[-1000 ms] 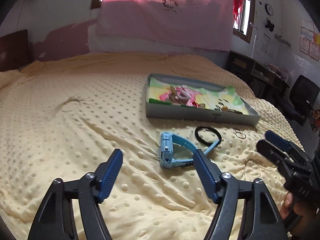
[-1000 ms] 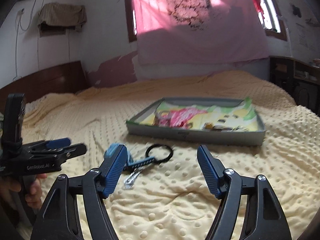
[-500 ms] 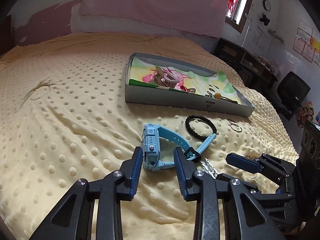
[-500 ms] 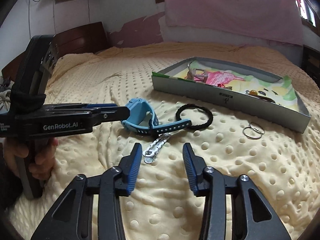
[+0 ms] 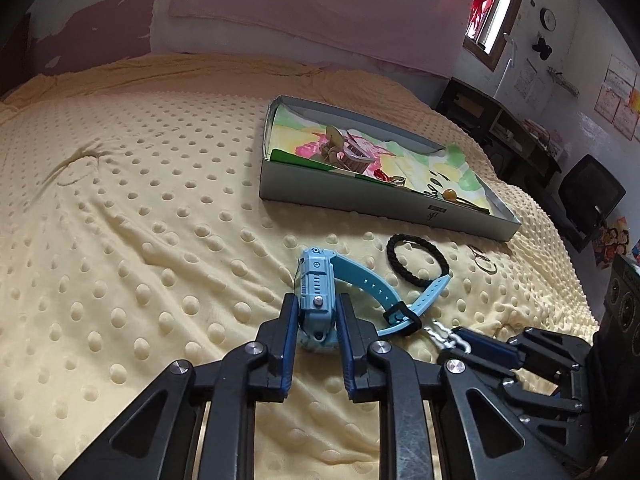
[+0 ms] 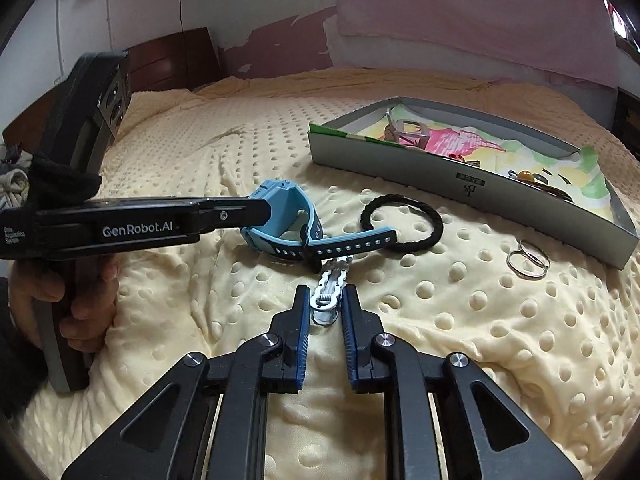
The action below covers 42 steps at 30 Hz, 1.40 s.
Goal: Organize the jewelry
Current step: 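Grasp the blue watch with left gripper while right grasps the silver clasp, then carry the blue watch with left gripper while right carries the clasp to the tray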
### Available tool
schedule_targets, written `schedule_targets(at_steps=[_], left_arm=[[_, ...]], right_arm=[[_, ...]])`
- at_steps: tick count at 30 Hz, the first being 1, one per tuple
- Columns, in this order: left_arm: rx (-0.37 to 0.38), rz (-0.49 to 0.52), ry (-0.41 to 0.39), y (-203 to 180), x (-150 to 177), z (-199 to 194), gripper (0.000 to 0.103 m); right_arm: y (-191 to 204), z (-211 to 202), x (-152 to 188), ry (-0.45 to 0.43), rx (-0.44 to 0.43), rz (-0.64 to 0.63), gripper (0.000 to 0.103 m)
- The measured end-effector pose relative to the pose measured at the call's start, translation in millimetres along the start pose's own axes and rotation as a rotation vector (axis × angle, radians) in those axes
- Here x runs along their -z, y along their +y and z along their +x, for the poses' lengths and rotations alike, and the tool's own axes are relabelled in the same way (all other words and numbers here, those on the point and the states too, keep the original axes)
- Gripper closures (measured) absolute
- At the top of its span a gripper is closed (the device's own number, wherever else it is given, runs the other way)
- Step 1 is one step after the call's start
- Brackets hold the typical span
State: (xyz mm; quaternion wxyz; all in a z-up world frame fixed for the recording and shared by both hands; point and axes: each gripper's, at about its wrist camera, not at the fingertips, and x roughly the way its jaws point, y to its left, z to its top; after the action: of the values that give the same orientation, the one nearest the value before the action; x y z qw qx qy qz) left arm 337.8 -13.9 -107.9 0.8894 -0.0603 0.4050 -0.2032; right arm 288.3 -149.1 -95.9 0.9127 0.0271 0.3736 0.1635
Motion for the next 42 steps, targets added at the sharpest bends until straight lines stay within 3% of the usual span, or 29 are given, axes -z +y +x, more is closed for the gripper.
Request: schedule_targets(at_steps=[5, 9, 13, 18, 22, 26, 31, 34, 38, 42], left_arm=[[-0.020, 0.022, -0.027, -13, 2, -15, 0.086], [-0.014, 0.018, -0.080, -25, -4, -32, 0.086], [-0.039, 0.002, -0.169, -38, -25, -42, 0.086], [-0.019, -0.039, -0.203, -52, -59, -18, 0.086], [-0.020, -0.016, -0.191, -67, -81, 14, 0.086], [-0.054, 0.017, -0.110, -85, -99, 54, 0.085], [-0.096, 0.027, 0.007, -91, -101, 89, 0.085], [-0.104, 0.024, 0.010, -90, -95, 90, 0.085], [-0.084, -0.007, -0.007, -89, -91, 78, 0.085], [-0.078, -0.016, -0.055, -93, -84, 53, 0.084]], right_arm=[[-12, -31, 7, -0.080, 0.001, 0.059, 0.089], [-22, -60, 10, -0.168, 0.057, 0.061, 0.089], [-46, -76, -2, -0.242, 0.134, 0.091, 0.089], [-92, -78, -30, -0.306, 0.212, 0.165, 0.089], [-130, -58, -54, -0.282, 0.264, 0.207, 0.089], [-164, -32, -71, -0.204, 0.275, 0.264, 0.089], [-183, -3, -76, -0.089, 0.273, 0.292, 0.089], [-186, 2, -71, -0.068, 0.276, 0.300, 0.089], [-186, -3, -64, -0.088, 0.280, 0.312, 0.087], [-178, -34, -53, -0.184, 0.280, 0.334, 0.068]])
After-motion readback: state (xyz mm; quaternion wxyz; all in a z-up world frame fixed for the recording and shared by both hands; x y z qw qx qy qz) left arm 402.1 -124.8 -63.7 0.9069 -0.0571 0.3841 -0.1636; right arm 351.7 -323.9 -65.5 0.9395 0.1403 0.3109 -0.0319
